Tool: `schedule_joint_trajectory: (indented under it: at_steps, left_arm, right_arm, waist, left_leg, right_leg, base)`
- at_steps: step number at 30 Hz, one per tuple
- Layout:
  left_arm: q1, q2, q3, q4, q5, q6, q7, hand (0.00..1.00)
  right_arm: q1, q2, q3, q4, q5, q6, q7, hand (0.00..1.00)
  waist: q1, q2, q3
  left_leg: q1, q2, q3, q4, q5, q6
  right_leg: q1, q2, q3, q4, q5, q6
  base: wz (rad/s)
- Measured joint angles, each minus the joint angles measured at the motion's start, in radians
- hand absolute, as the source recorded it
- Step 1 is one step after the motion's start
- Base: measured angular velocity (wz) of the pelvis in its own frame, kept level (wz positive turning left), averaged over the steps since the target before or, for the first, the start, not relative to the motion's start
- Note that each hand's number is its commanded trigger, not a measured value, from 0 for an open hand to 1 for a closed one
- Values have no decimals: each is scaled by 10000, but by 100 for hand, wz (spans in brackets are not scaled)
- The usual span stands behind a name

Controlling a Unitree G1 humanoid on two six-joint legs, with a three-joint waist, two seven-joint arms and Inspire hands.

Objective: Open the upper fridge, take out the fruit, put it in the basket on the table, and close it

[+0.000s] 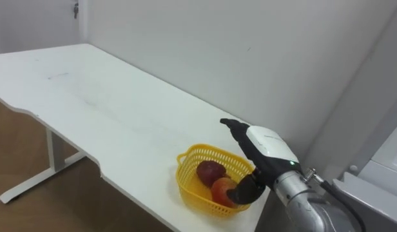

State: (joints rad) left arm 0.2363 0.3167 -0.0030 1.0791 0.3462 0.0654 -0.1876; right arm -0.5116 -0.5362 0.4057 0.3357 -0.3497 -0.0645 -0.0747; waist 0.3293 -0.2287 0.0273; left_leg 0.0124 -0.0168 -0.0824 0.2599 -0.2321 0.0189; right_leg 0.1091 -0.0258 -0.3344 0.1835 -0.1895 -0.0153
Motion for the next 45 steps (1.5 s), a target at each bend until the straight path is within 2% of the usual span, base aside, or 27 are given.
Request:
schedule_joint_trajectory:
  at_steps: [3, 6, 7, 9, 12, 14, 17, 18, 20, 22, 24, 26, 29, 31, 35, 37, 42, 45]
  left_arm:
    - [-13, -56, 3, -1, -27, -6, 56, 0]
    - [50, -110, 20, -15, 3, -10, 190, 0]
    - [114, -128, 42, -109, 10, -12, 227, 0]
    - [246, -146, 183, -309, 15, -33, 220, 0]
    - [391, -152, 202, -397, 151, -34, 198, 0]
    - [390, -157, 200, -402, 190, -29, 201, 0]
    - [425, -269, 198, -362, 179, -34, 258, 0]
    - [439, -332, 198, -364, 179, -35, 287, 0]
    - [457, -434, 200, -363, 186, -33, 290, 0]
    - [514, -590, 206, -357, 183, -27, 298, 0]
    - [563, -630, 195, -337, 174, -27, 290, 0]
    - [531, -665, 207, -336, 177, -29, 295, 0]
    - [627, -828, 199, -336, 123, -80, 282, 0]
    - [651, -955, 216, -298, 130, -163, 308, 0]
    - [764, -1106, 250, -265, 162, -352, 342, 0]
    - [733, -1171, 254, -119, 62, -431, 483, 0]
    - [700, -1420, 306, 20, -23, -458, 717, 0]
    - [658, -1465, 313, 36, -43, -517, 773, 0]
  right_arm:
    - [-1, -6, -22, 5, 705, -38, -54, 0]
    - [-3, -1, -106, 8, 1147, -196, -206, 0]
    - [-2, 2, -285, -19, 1416, -247, -203, 0]
    - [-3, 5, -726, -91, 1965, -261, -205, 0]
    - [-2, -4, -1326, -730, 2507, -252, -288, 0]
    - [-1, -1, -1511, -1041, 2901, -324, -429, 0]
    - [0, 35, -1571, -1538, 3511, -313, -540, 0]
    - [0, 89, -1684, -1853, 3599, -319, -575, 0]
    - [7, 324, -1994, -2196, 3662, -415, -667, 0]
    - [90, 717, -2365, -2863, 3824, -422, -800, 0]
    - [151, 867, -2419, -3401, 3875, -430, -928, 0]
    - [472, 963, -2500, -4162, 3869, -486, -1007, 0]
    - [1366, 1194, -2716, -5256, 3915, -751, -1238, 0]
    - [1805, 1327, -3050, -5787, 3986, -869, -1344, 0]
    - [2460, 1524, -3989, -6196, 3955, -1200, -1864, 0]
    - [3084, 1701, -4390, -6455, 3961, -1409, -2295, 0]
    - [4348, 1804, -4505, -6635, 3978, -1579, -2807, 0]
    - [4931, 1896, -4514, -6627, 4099, -1574, -2847, 0]
  waist:
    - [-65, 156, -9]
    - [-264, 328, -64]
    - [-347, 338, -113]
    - [-460, 425, -124]
    - [-566, 552, -185]
    - [-679, 661, -123]
    - [-805, 794, -106]
    - [-880, 863, -85]
    - [-1009, 991, -117]
    - [-1232, 1223, -180]
    - [-1377, 1390, -221]
    - [-1547, 1521, -274]
    - [-1643, 1755, -278]
    - [-2003, 1843, -266]
    - [-2274, 1965, -323]
    - [-2531, 2054, -336]
    - [-2700, 2248, -344]
    - [-2814, 2204, -322]
  left_leg:
    - [89, 32, -26, 1, 0, 1]
    - [95, 33, -80, -21, 1, 3]
    - [106, 29, -84, -4, 1, 3]
    - [161, 29, -56, -3, 2, 3]
    - [183, 35, -2, -11, 2, 3]
    - [298, 35, 42, -11, 3, 2]
    - [424, 46, 159, -50, 1, 4]
    - [421, 57, 200, -76, -3, 8]
    - [420, 61, 268, -99, -13, 21]
    - [428, 46, 300, -100, -16, 31]
    - [474, 58, 458, -106, -14, 33]
    - [551, 77, 562, -102, -14, 33]
    - [734, 121, 796, -157, -11, 35]
    - [672, 142, 844, -239, -12, 33]
    - [695, 217, 1116, -266, -21, 31]
    - [696, 228, 1168, -253, -21, 28]
    - [790, 253, 1413, -430, -14, 28]
    - [759, 216, 1523, -533, -9, 18]
  right_leg:
    - [60, -40, -10, -22, 0, 0]
    - [117, -75, -121, -16, 0, 0]
    - [135, -76, -107, -9, 0, 0]
    - [172, -89, -92, 17, 0, 1]
    - [194, -91, -110, 18, -5, 8]
    - [245, -86, -56, 18, -5, 8]
    - [356, -79, 79, 16, -6, 10]
    - [348, -73, 93, 15, -7, 12]
    - [317, -75, 195, 12, -7, 12]
    - [294, -76, 288, 12, -7, 13]
    - [279, -69, 351, 17, -7, 12]
    - [274, -65, 489, 16, -7, 12]
    - [334, -69, 752, 25, -7, 12]
    - [251, -53, 843, 31, -5, 9]
    - [145, 0, 1096, 37, 15, -17]
    - [105, 29, 1151, 38, 21, -27]
    - [-20, 124, 1405, 57, 36, -27]
    - [-69, 148, 1441, 19, 36, -27]
  base:
    - [1]
    - [5]
    - [0]
    - [2]
    - [-3]
    - [-6]
    - [-11]
    - [-14]
    - [-13]
    - [-12]
    - [-16]
    - [-18]
    - [-23]
    - [-13]
    - [-20]
    - [-9]
    - [-17]
    - [-4]
